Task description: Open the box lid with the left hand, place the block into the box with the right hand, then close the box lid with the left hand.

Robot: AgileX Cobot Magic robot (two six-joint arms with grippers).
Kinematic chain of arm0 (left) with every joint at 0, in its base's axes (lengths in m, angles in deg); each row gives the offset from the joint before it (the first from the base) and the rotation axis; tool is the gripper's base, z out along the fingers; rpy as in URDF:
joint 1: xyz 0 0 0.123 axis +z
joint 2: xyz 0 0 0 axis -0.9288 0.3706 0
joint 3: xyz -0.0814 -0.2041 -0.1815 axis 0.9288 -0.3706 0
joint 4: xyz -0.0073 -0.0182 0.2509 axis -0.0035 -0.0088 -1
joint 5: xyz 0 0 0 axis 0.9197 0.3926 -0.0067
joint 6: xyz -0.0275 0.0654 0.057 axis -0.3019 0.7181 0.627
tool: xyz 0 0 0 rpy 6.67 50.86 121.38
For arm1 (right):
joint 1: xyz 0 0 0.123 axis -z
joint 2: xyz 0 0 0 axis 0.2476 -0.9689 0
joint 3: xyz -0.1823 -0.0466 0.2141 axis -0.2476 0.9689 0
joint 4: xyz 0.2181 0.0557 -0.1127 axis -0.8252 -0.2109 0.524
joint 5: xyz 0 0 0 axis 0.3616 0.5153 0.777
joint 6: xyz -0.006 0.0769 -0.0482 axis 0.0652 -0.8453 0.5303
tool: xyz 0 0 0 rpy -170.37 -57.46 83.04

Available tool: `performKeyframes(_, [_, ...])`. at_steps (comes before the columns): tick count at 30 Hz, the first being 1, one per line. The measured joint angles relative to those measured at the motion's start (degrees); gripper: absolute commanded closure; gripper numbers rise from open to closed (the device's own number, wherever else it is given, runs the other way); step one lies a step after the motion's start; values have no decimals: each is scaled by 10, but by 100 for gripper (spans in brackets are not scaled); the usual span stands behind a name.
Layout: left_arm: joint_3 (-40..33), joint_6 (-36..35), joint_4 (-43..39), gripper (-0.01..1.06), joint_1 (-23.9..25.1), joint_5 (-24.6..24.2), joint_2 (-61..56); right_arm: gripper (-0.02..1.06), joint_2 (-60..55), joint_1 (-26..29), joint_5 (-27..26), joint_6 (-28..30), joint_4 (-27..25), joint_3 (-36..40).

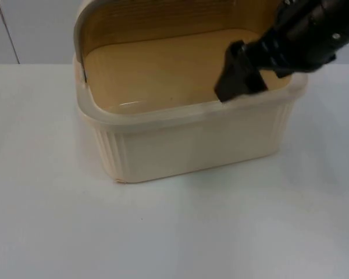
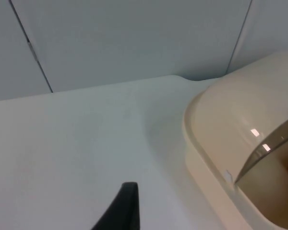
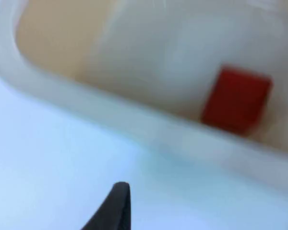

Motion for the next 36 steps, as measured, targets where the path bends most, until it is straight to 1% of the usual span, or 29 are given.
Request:
performKeyframes(1, [0,0,0,0,0,-1,0,0,8,-5,21,-44,61,8])
performKeyframes(2, [0,0,0,0,0,-1,0,0,20,-8,37,-82,108,20])
performKeyframes(3, [0,0,0,0,0,-2,0,0,36,-9,43,-112,146,35])
performKeyframes(4, [0,0,0,0,0,-2,0,0,53,-9,47,-129,168,49])
performKeyframes(5, [0,0,0,0,0,-2,0,0,75,-9,47,-142,172,68])
performKeyframes(6, [0,0,0,0,0,-2,0,0,75,-9,47,-142,172,68])
performKeyframes(10, [0,0,0,0,0,-3,0,0,189,22,23,-154,131,150])
performKeyframes(11, [0,0,0,0,0,-3,0,0,189,22,23,-154,131,150])
performKeyframes(13, [0,0,0,0,0,-3,0,0,249,61,20,-162,123,183])
performKeyframes(15, [0,0,0,0,0,-3,0,0,312,115,23,-162,130,205])
performKeyframes(17, [0,0,0,0,0,-3,0,0,361,188,25,-162,150,209])
performKeyframes(18, [0,0,0,0,0,-3,0,0,361,188,25,-162,150,209])
performKeyframes(20, [0,0,3,0,0,-3,0,0,407,253,22,-162,160,209])
performKeyframes(21, [0,0,6,0,0,-3,0,0,425,282,18,-156,161,206])
performKeyframes(22, [0,0,6,0,0,-3,0,0,425,282,18,-156,161,206])
performKeyframes(23, [0,0,7,0,0,-3,0,0,436,307,16,-147,162,199])
performKeyframes(24, [0,0,9,0,0,-3,0,0,446,330,15,-136,167,180])
performKeyframes(26, [0,0,18,0,0,-3,0,0,448,352,15,-131,174,149])
performKeyframes(27, [0,1,20,0,0,-3,0,0,448,355,15,-129,176,130])
performKeyframes(29, [0,1,22,0,0,-3,0,0,447,356,15,-128,176,120])
performKeyframes(33, [0,4,24,0,0,-3,0,0,444,358,23,-115,176,39])
performKeyframes(36, [0,4,29,0,0,-3,0,0,444,358,30,-112,176,21])
